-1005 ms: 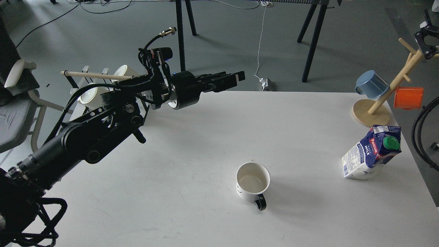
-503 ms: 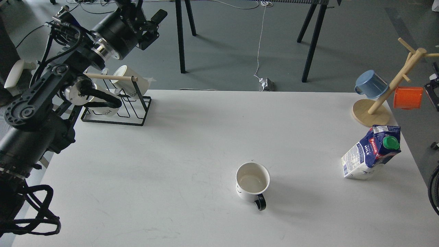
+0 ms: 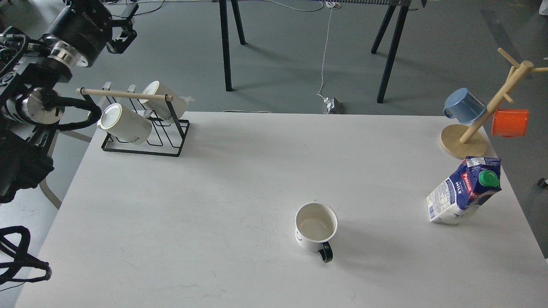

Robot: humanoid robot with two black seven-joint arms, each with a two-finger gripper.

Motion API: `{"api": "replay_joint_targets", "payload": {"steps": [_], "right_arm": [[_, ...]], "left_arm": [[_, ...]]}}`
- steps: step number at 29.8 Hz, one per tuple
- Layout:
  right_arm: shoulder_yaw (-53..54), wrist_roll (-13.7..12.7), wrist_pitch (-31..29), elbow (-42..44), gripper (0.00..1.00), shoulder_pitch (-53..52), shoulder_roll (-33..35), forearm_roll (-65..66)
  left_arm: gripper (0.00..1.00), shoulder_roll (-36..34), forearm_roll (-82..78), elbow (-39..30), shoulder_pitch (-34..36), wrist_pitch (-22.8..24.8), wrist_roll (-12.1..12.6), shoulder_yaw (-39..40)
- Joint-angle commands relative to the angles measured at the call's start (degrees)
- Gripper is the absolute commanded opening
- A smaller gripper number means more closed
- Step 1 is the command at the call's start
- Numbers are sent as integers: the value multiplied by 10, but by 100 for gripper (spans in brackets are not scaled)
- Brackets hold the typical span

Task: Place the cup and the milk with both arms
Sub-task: 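Release the mug and raise the left arm away, then lower the right gripper around the milk carton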

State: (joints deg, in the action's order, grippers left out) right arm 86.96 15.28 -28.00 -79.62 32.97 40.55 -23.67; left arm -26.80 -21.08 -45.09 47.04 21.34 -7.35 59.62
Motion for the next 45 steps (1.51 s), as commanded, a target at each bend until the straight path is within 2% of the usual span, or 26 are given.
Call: {"api": "replay_joint_targets", "payload": {"steps": [1,6,10,12,20,45], "right_arm": [[-19,-3,0,-1,99,38,-51,6],[-63,-7,0,3,99,37,-89,7],[-108,-38,0,0,99,-3,-105,7],[-134,-42,0,3,99,-40,-116,7],[-172,-42,0,25,99,-106,-138,8],[-152,-37,0,21,99,-141,-165,1]], "left_arm": [[99,-1,38,11,-1,16,1,-3],[99,-1,56,11,-6,16,1,-2],[99,1,56,11,-7,17,1,-5],[99,1,56,11,-6,16,2,-6],[99,-11,56,11,-6,16,4,-4],[99,-23,56,11,-6,17,7,-3]]}}
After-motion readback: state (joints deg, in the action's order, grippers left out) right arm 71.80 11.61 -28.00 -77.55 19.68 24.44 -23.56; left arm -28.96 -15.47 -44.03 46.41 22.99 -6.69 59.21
